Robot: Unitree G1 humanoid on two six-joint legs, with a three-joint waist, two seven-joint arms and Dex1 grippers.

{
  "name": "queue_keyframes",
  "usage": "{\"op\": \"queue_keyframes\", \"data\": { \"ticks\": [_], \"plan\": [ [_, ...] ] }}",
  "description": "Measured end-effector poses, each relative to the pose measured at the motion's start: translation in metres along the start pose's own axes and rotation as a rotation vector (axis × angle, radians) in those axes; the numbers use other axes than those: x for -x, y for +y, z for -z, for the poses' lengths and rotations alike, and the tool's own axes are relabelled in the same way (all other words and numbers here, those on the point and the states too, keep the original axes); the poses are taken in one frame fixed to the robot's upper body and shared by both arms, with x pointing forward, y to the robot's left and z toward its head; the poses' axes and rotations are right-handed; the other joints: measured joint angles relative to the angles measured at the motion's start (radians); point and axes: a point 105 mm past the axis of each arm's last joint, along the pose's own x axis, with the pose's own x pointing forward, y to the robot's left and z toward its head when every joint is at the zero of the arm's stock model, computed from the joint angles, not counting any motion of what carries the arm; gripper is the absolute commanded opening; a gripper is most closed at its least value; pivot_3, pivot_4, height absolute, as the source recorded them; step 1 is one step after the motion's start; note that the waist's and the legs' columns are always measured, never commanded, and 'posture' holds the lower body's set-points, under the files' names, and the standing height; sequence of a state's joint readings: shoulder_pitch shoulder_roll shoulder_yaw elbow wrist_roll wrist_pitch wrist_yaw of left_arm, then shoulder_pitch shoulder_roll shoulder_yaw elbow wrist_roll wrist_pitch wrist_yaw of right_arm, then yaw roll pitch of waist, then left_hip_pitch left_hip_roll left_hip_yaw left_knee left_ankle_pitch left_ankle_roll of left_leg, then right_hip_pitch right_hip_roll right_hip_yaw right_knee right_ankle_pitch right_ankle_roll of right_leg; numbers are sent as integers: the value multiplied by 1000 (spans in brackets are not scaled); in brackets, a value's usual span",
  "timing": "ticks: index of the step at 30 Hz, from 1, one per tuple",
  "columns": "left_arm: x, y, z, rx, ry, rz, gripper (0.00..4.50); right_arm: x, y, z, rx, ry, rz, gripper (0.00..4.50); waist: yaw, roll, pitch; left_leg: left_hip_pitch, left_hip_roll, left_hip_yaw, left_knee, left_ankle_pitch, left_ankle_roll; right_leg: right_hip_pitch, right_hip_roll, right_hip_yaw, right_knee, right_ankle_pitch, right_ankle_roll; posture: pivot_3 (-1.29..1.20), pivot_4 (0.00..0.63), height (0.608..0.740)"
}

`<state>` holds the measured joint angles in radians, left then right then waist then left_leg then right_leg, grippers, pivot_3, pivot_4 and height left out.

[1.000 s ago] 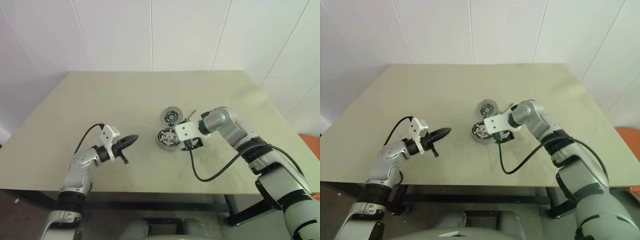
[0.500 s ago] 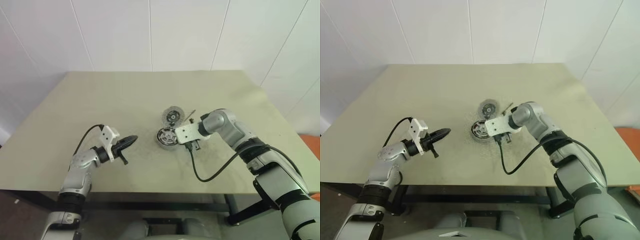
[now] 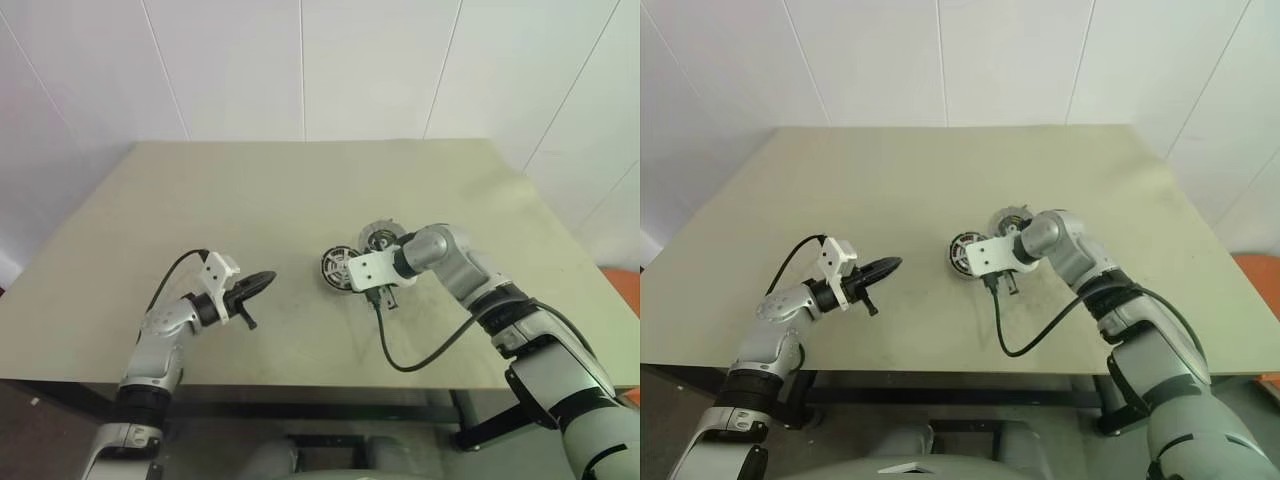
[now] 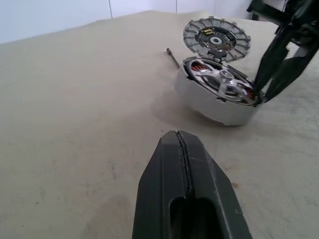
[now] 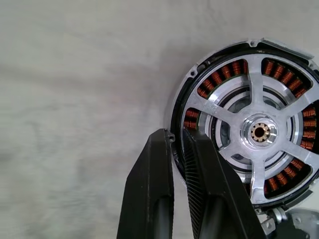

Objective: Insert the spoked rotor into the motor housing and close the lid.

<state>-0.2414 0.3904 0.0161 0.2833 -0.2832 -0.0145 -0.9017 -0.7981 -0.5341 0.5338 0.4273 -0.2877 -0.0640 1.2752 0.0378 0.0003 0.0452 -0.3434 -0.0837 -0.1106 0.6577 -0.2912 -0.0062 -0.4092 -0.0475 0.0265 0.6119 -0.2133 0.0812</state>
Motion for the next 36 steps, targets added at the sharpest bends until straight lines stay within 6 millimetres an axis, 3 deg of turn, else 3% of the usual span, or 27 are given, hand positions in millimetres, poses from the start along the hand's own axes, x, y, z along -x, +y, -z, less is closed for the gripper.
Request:
{"op": "queue_keyframes", "data": {
  "ticks": [7,20,29,36],
  "plan": [
    [0,0,3,1,14,1,0,5,10,-20,-157,-46,-64,71,1,0,0,0,0,0,-1,0,0,0,0,0,0,0,0,0,0,740],
    [4,-10,1,-14,3,29,0,2,18,-27,-396,-15,-52,71,3,0,0,-1,-1,0,-2,0,0,0,-1,-1,-2,-1,0,0,0,740],
    [10,-16,-1,-27,-2,61,0,-1,27,-40,-514,-51,-173,71,2,0,0,0,0,0,-7,0,0,-1,-1,-1,-5,-1,1,0,0,740],
    [10,-18,-9,-51,-20,76,0,-7,23,-45,-555,-84,-202,71,-4,-1,-1,0,0,0,-10,0,0,-1,-1,-1,-9,1,2,0,0,740]
  ]
}}
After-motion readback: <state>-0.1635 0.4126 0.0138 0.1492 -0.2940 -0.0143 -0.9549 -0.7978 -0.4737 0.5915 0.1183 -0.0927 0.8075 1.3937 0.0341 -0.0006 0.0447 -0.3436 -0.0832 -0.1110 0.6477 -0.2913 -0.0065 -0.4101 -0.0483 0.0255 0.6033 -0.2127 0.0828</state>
